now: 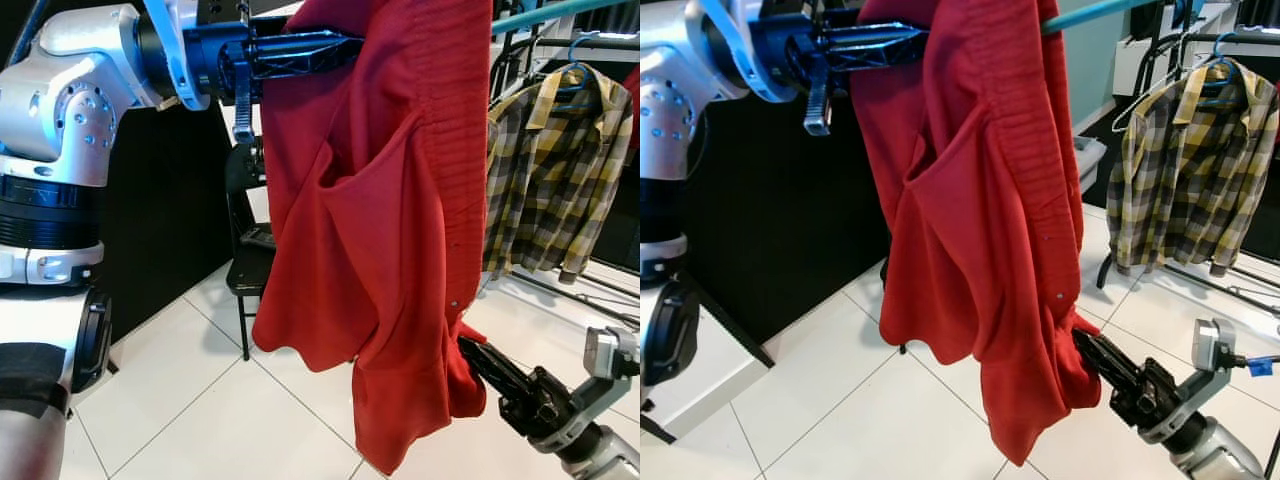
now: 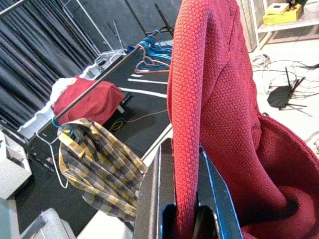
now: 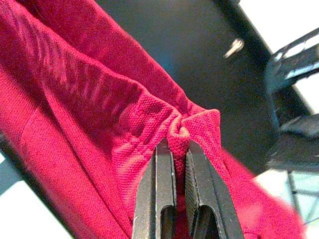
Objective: Hang hanger
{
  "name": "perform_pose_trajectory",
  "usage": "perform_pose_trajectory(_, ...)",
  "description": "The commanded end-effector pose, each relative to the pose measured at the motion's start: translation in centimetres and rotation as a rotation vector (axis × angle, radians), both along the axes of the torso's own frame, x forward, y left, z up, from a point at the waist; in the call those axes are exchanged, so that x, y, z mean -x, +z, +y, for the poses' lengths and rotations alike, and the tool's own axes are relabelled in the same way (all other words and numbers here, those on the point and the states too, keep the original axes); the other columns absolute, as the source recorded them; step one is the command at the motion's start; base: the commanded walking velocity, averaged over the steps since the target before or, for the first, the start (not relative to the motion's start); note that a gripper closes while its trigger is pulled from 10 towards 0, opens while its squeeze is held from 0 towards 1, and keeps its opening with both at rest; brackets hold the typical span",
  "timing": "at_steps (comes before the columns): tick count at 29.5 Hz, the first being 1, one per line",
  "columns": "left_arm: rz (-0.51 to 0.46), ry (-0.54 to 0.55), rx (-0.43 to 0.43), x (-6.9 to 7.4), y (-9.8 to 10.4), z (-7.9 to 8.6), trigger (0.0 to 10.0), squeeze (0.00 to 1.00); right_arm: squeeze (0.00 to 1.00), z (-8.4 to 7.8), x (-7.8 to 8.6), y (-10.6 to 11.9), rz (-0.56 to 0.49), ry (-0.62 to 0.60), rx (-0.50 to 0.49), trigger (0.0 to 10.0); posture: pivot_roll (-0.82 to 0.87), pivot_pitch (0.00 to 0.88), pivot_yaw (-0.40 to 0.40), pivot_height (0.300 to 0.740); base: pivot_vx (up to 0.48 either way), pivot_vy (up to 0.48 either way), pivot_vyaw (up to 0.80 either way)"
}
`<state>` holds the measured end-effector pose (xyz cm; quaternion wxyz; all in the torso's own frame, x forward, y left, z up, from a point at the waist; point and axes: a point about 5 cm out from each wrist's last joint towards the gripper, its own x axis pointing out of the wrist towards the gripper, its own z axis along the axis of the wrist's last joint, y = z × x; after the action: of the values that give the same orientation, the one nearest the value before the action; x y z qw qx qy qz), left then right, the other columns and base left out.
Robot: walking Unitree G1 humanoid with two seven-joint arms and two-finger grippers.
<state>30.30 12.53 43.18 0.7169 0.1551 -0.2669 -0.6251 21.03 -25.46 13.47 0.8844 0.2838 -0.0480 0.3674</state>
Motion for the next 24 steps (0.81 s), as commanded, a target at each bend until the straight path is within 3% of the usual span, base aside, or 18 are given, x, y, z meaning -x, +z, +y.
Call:
perform_pose_trajectory(1, -0.002, 0.046, 0.044, -0.4, 0.1, 1.2, 10.0, 0.0, 0.0, -0.6, -0.4, 0.9, -0.041, -0.058, 0.026, 0.0, -0.08, 0.0, 0.141, 0.74, 0.0, 0.0, 0.0)
perform_pose_trajectory(2, -0.002, 0.046, 0.044, -0.4, 0.1, 1.2, 10.0, 0.0, 0.0, -0.6, -0.4, 0.9, -0.041, -0.058, 0.026, 0.0, -0.08, 0.0, 0.141, 0.74, 0.0, 0.0, 0.0)
perform_pose_trajectory(4, 0.121, 0.184, -0.022, -2.5, -4.1, 3.1, 10.0, 0.0, 0.0, -3.3, -1.5, 3.4, -0.113, -0.255, 0.171, 0.0, -0.1, 0.0, 0.146, 0.74, 0.0, 0.0, 0.0)
perform_pose_trajectory(6, 0.121, 0.184, -0.022, -2.5, -4.1, 3.1, 10.0, 0.0, 0.0, -3.3, -1.5, 3.4, -0.113, -0.255, 0.171, 0.0, -0.1, 0.0, 0.146, 0.74, 0.0, 0.0, 0.0)
perform_pose_trajectory(7, 0.195, 0.23, -0.078, -3.1, -6.9, 3.9, 10.0, 0.0, 0.0, -4.5, -2.0, 5.0, -0.153, -0.345, 0.24, 0.0, -0.1, 0.0, 0.144, 0.74, 0.0, 0.0, 0.0)
perform_pose_trajectory(8, 0.195, 0.23, -0.078, -3.1, -6.9, 3.9, 10.0, 0.0, 0.0, -4.5, -2.0, 5.0, -0.153, -0.345, 0.24, 0.0, -0.1, 0.0, 0.144, 0.74, 0.0, 0.0, 0.0)
perform_pose_trajectory(10, 0.308, 0.284, -0.163, -3.4, -11.5, 4.6, 10.0, 0.0, 0.0, -6.1, -2.5, 7.9, -0.229, -0.465, 0.321, 0.0, -0.09, 0.0, 0.134, 0.74, 0.0, 0.0, 0.0)
perform_pose_trajectory(17, 0.426, 0.4, -0.16, -3.6, -15.5, 5.5, 10.0, 0.0, 0.0, -6.5, -2.6, 10.8, -0.321, -0.477, 0.364, 0.0, -0.1, 0.0, 0.123, 0.74, 0.0, 0.0, 0.0)
perform_pose_trajectory(24, 0.455, 0.406, -0.157, -2.7, -17.0, 6.1, 10.0, 0.0, 0.0, -6.7, -2.8, 10.6, -0.32, -0.487, 0.369, 0.0, -0.09, 0.0, 0.109, 0.74, 0.0, 0.0, 0.0)
